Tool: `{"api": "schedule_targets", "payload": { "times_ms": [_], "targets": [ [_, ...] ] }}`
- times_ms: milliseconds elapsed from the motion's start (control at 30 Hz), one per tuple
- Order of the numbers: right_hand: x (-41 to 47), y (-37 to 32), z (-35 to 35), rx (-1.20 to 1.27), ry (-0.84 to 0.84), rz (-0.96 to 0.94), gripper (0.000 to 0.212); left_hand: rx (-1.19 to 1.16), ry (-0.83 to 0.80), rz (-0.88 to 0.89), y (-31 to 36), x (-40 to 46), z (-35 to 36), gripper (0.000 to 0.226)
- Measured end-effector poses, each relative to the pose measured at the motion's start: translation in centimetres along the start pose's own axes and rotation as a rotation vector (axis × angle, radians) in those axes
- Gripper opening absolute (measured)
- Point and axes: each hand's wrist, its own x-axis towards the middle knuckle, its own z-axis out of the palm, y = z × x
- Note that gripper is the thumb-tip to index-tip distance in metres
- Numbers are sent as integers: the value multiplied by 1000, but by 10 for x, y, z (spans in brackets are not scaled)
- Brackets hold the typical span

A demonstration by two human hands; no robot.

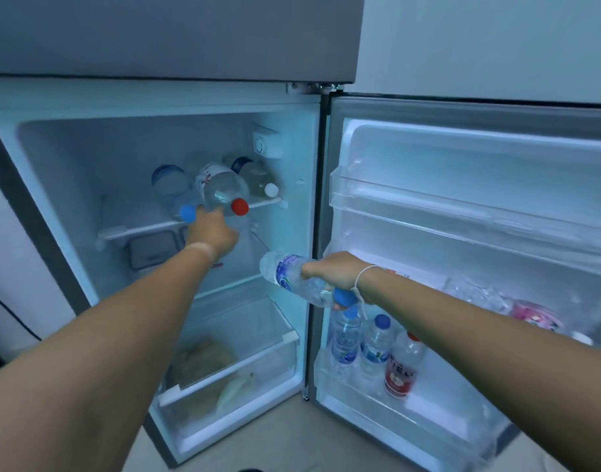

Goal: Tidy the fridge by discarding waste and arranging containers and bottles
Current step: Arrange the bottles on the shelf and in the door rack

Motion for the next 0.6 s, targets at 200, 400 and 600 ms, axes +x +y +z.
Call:
{"api": "schedule_targets", "payload": {
  "times_ms": [200,400,600],
  "targets": [
    [-38,28,-28,-206,7,11,37,0,-121,91,19,-47,16,52],
    [-73,71,-56,-188,-33,164,56,5,-259,165,47,-89,50,56],
    [-96,112,-85,-294,-23,286,57,60,-399,261,76,-121,93,54]
  ]
}}
